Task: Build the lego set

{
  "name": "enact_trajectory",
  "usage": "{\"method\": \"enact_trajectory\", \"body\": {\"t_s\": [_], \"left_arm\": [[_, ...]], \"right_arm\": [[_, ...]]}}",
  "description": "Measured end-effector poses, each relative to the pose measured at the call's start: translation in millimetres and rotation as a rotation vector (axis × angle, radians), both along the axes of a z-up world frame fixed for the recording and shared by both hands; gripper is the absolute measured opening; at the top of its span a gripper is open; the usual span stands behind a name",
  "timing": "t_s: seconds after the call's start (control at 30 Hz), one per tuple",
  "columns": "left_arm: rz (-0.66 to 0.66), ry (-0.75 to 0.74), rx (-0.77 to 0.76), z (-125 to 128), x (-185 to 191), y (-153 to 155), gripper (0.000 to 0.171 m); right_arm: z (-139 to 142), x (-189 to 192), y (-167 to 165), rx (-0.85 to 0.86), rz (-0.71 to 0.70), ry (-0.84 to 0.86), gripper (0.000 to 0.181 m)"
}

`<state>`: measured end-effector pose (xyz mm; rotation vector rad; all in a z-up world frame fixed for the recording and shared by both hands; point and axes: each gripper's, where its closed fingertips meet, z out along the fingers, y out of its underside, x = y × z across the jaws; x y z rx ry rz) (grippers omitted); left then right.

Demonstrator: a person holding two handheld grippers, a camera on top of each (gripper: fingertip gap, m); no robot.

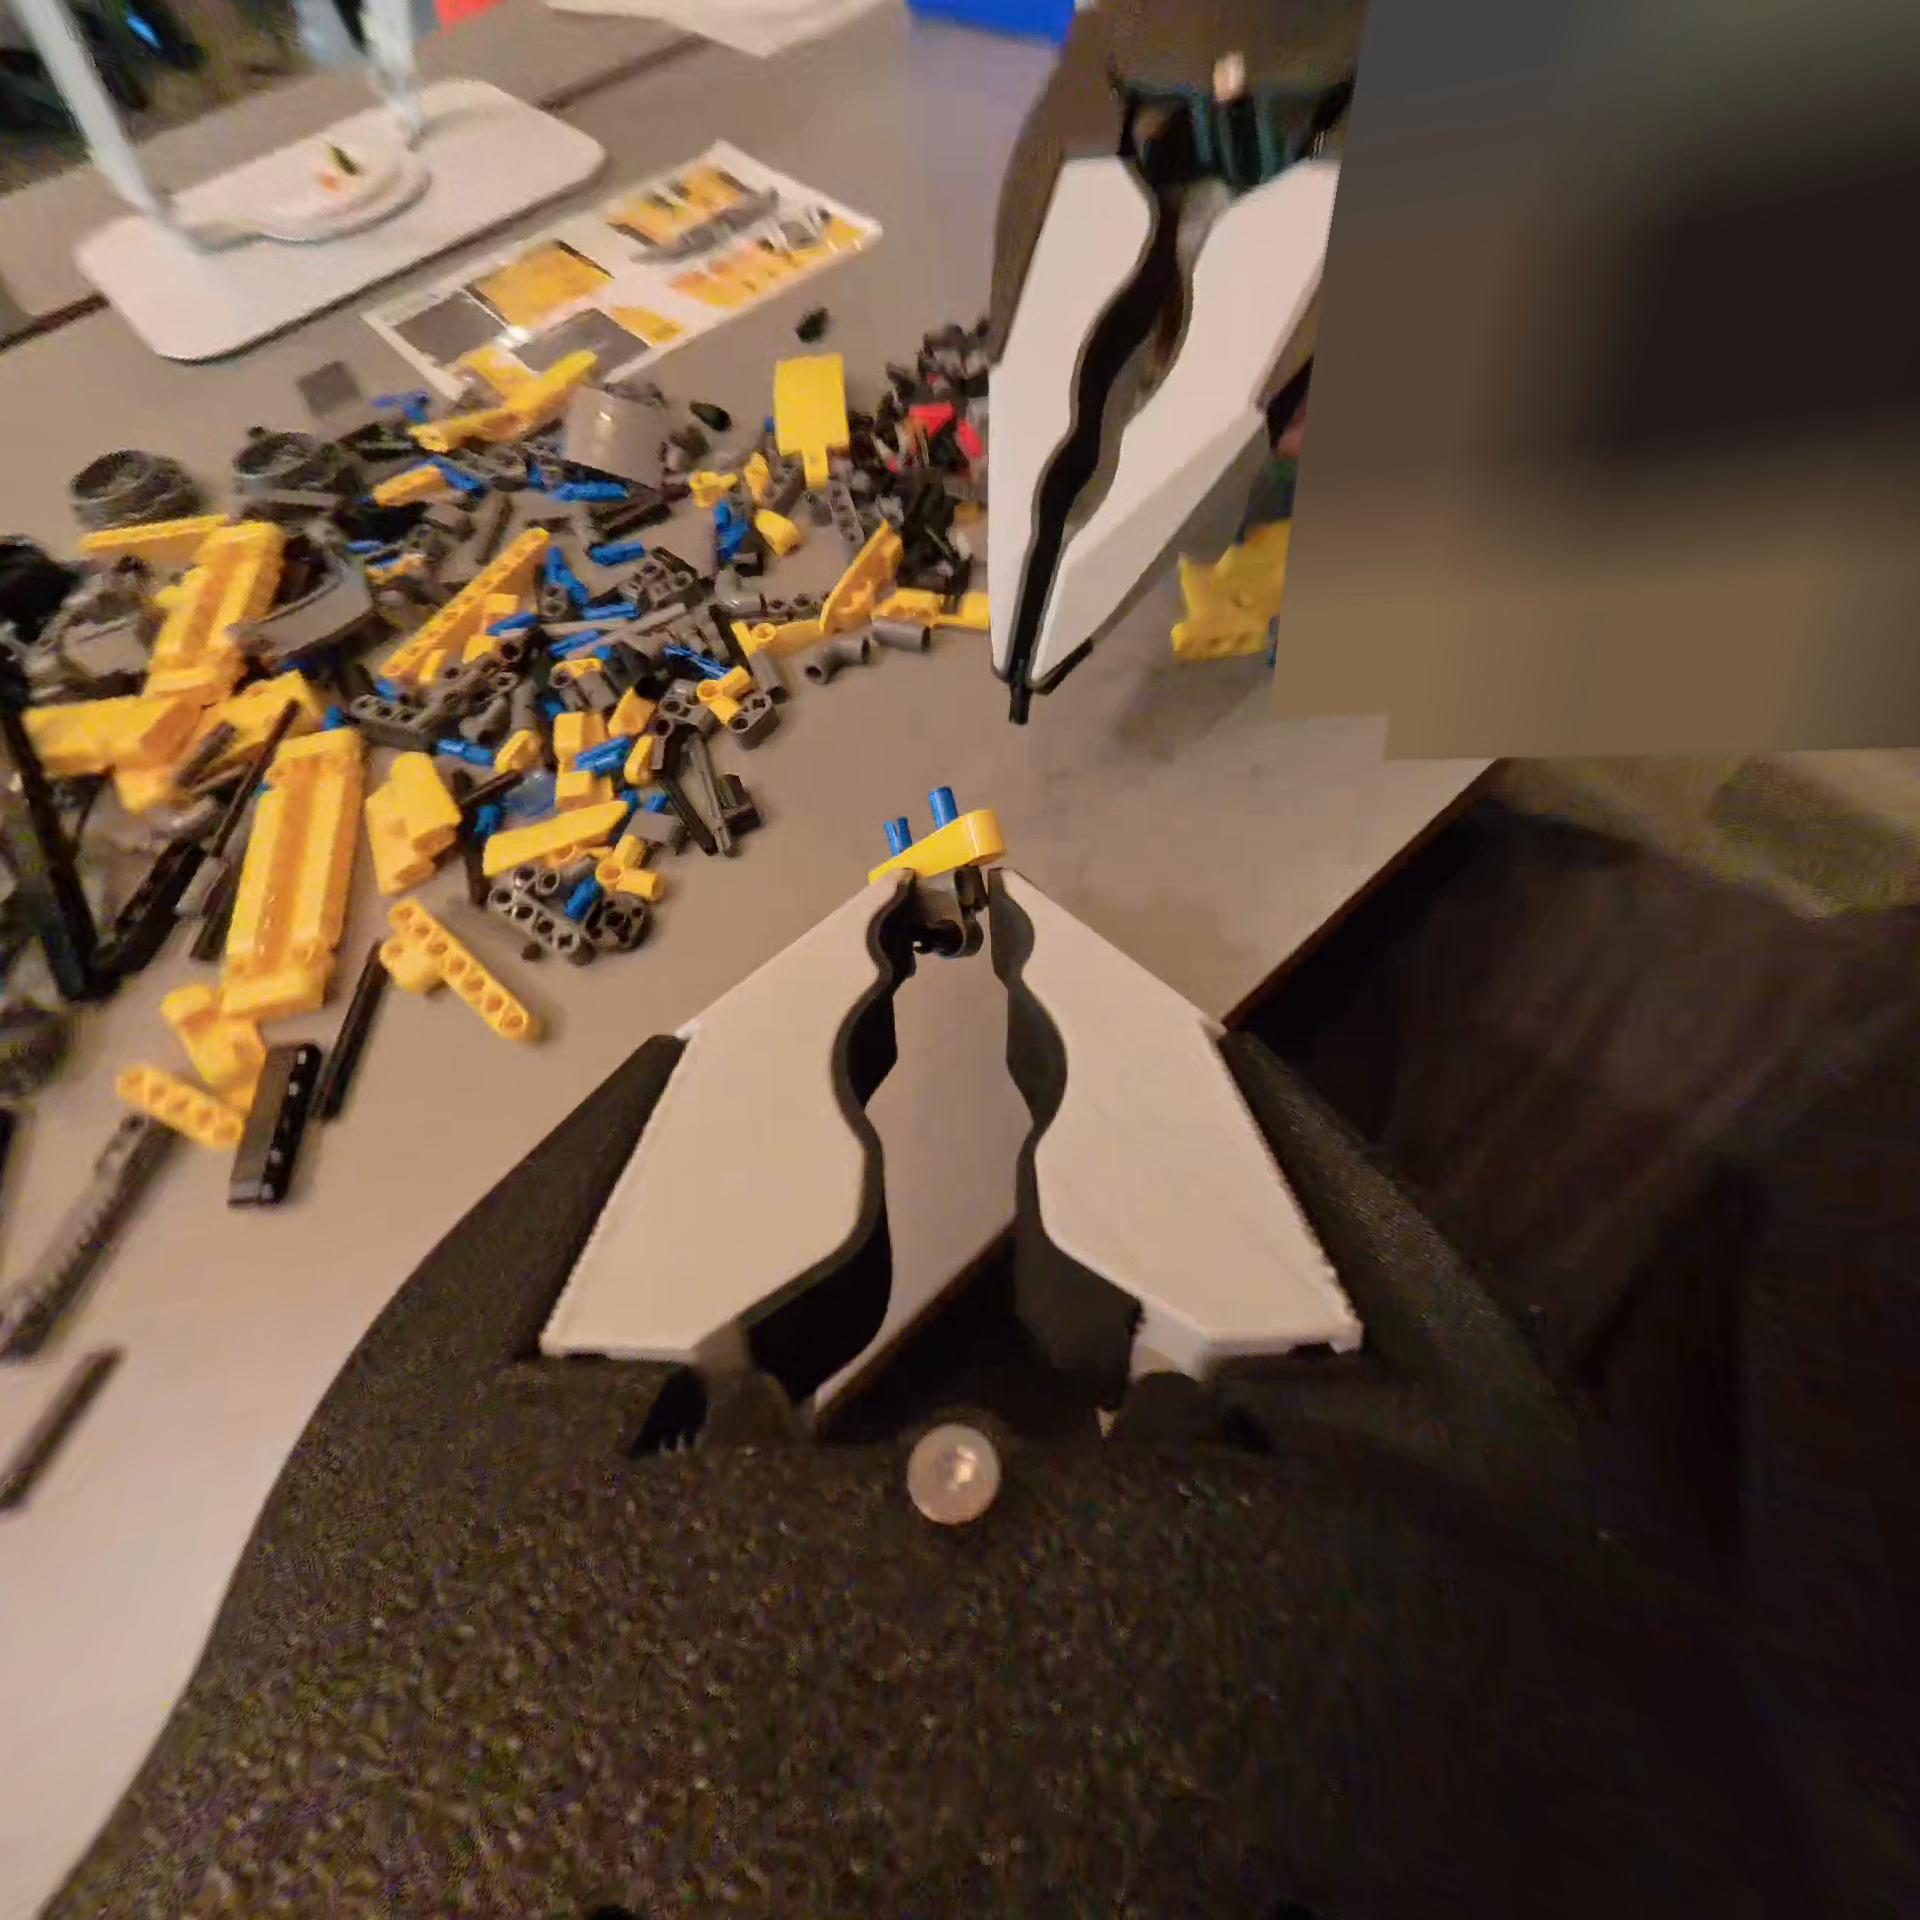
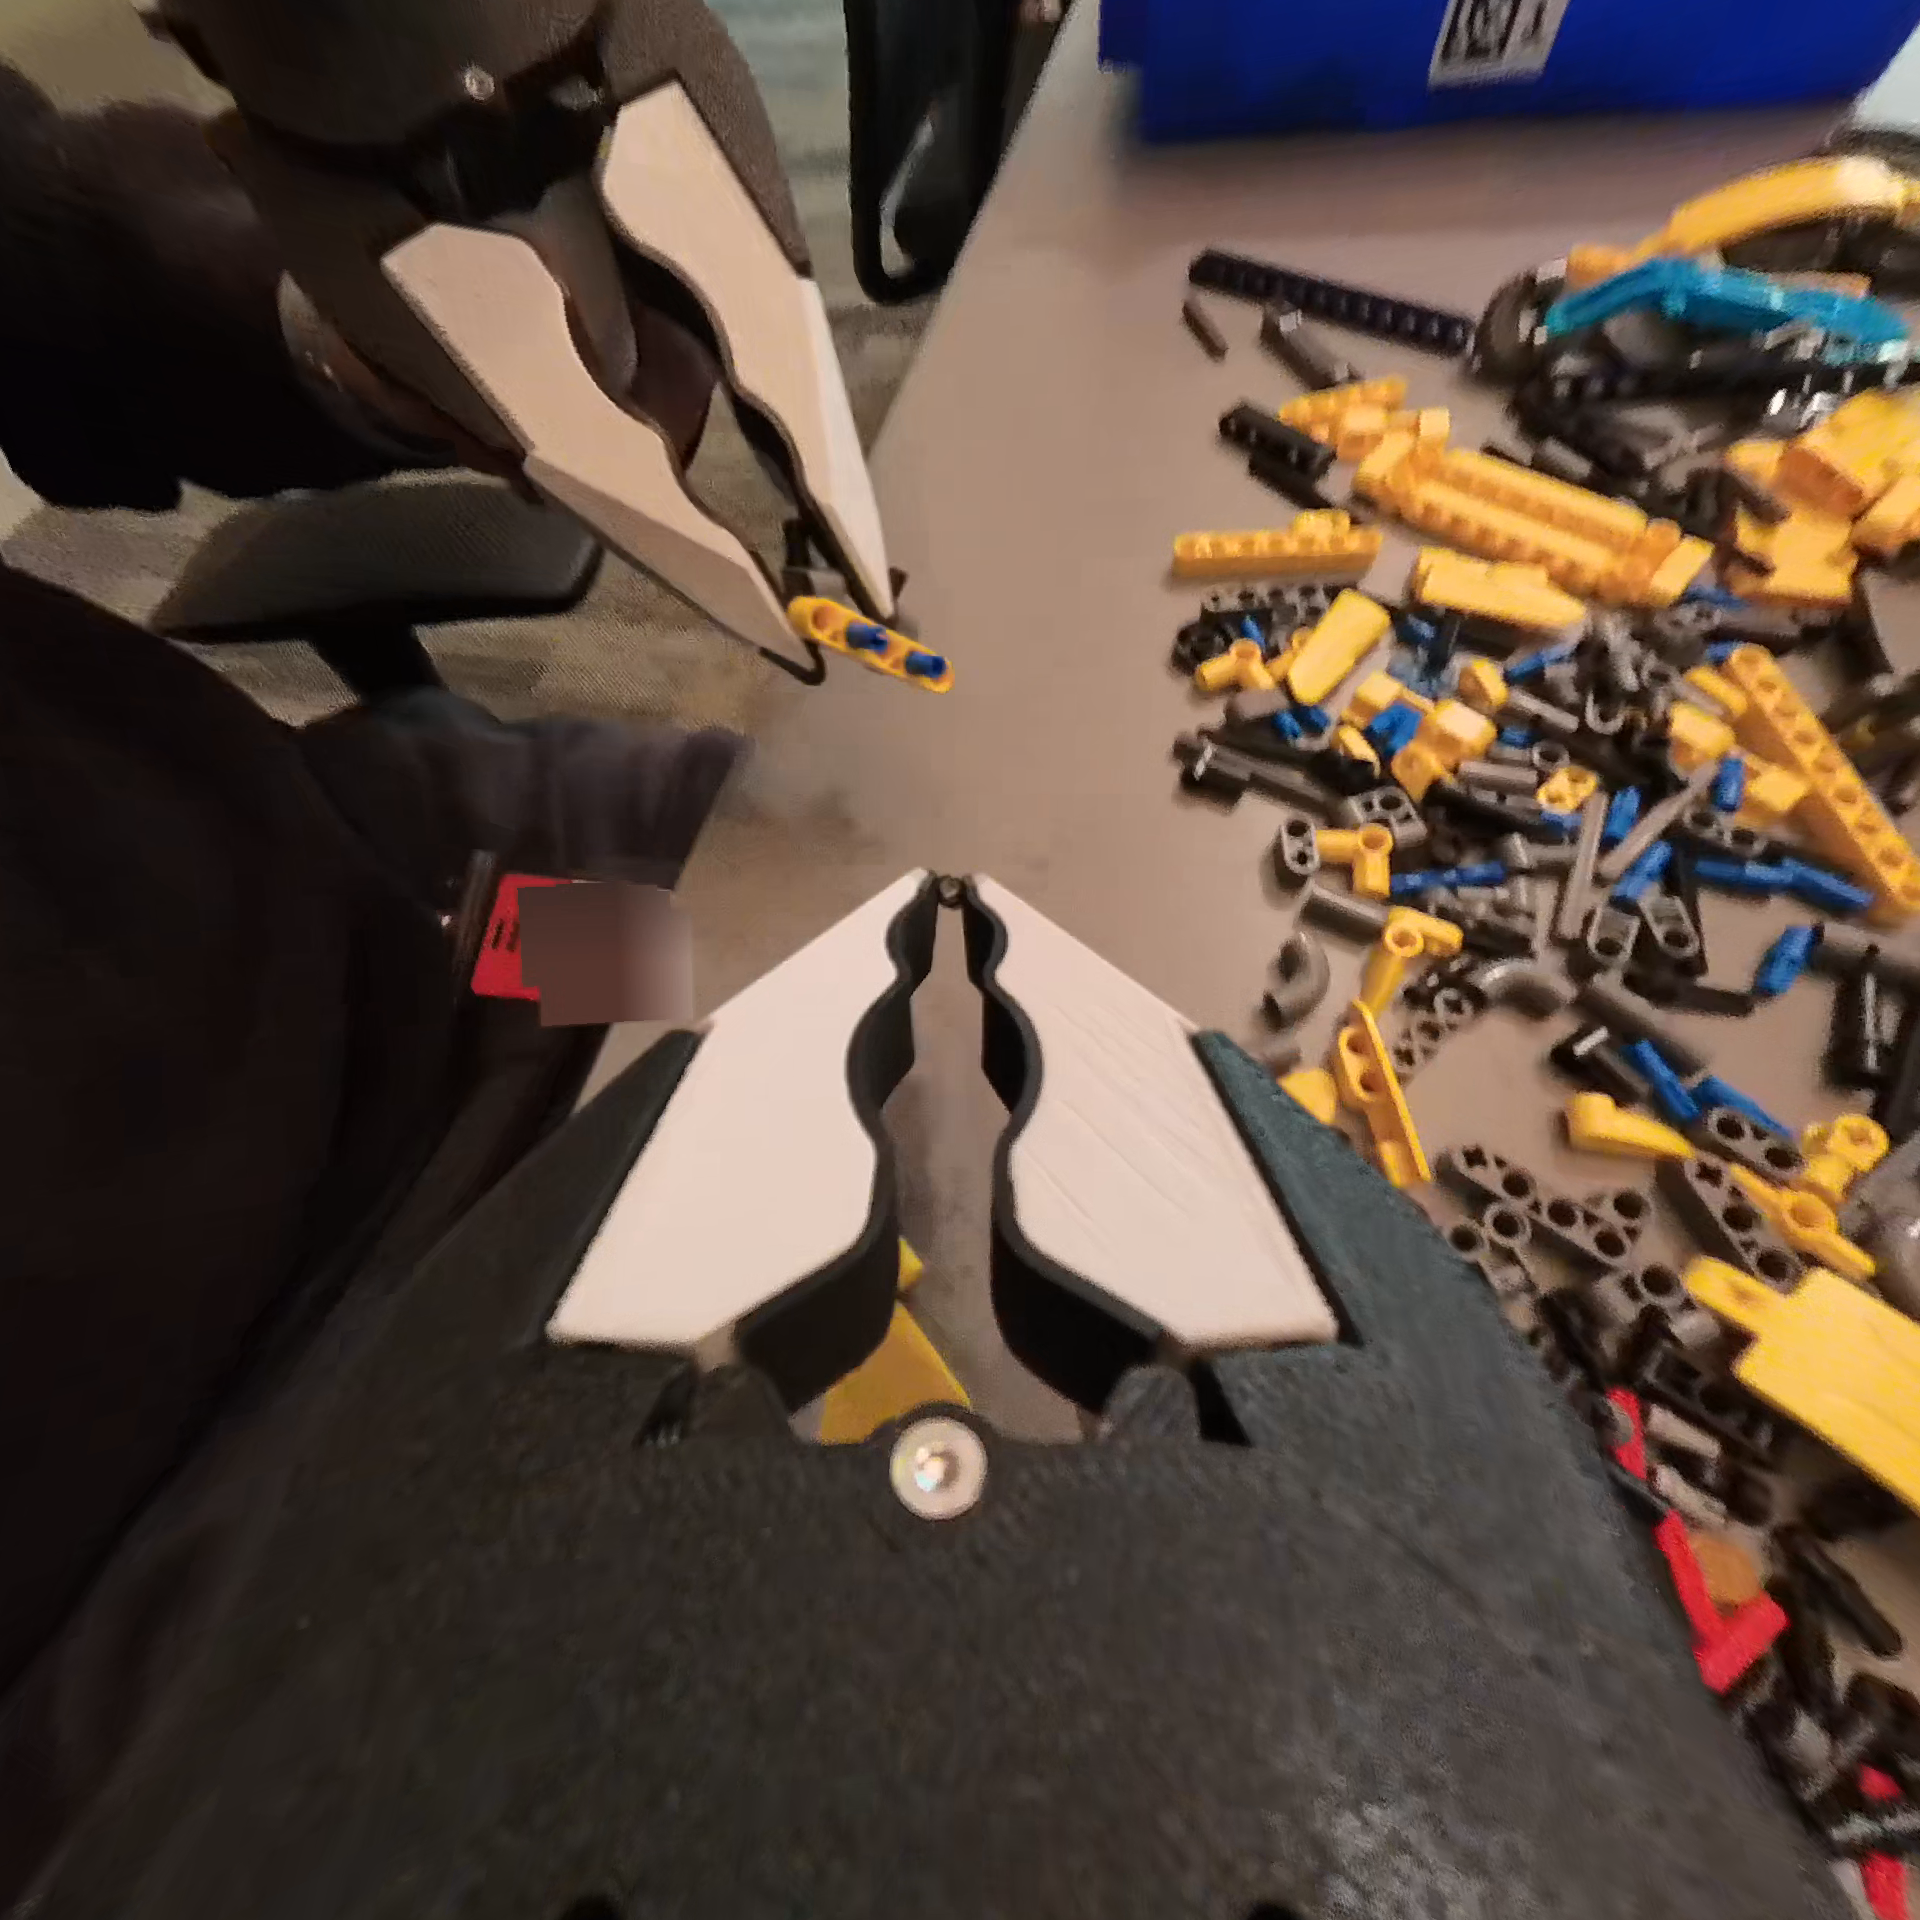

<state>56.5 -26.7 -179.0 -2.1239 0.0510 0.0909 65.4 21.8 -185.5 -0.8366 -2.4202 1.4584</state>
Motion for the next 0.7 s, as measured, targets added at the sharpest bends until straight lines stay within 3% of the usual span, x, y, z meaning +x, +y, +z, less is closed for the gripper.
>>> {"method": "enact_trajectory", "body": {"t_s": [0.13, 0.23, 0.3, 0.37, 0.5, 0.7], "left_arm": [[-0.120, 0.105, -0.180, -31.2, -1.6, 15.6, 0.013], [-0.175, 0.111, -0.208, -35.9, 0.7, 21.8, 0.017], [-0.199, 0.052, -0.215, -35.5, 5.2, 24.0, 0.036], [-0.187, 0.030, -0.203, -33.2, 2.7, 25.2, 0.048], [-0.149, -0.024, -0.120, -18.4, -0.9, 22.9, 0.049], [-0.042, -0.039, -0.045, -6.6, -27.4, 9.7, 0.045]], "right_arm": [[-19.1, -2.2, 10.5, 0.088, -0.025, -0.057, 0.005], [-29.3, -0.9, 12.0, 0.137, -0.017, -0.074, 0.004], [-29.7, -0.8, 11.8, 0.133, -0.016, -0.075, 0.004], [-29.8, -3.3, 15.7, 0.148, -0.028, -0.056, 0.005], [-32.4, -8.3, 27.5, 0.199, -0.064, -0.018, 0.012], [-2.6, -10.9, 9.3, 0.059, -0.050, 0.054, 0.015]]}}
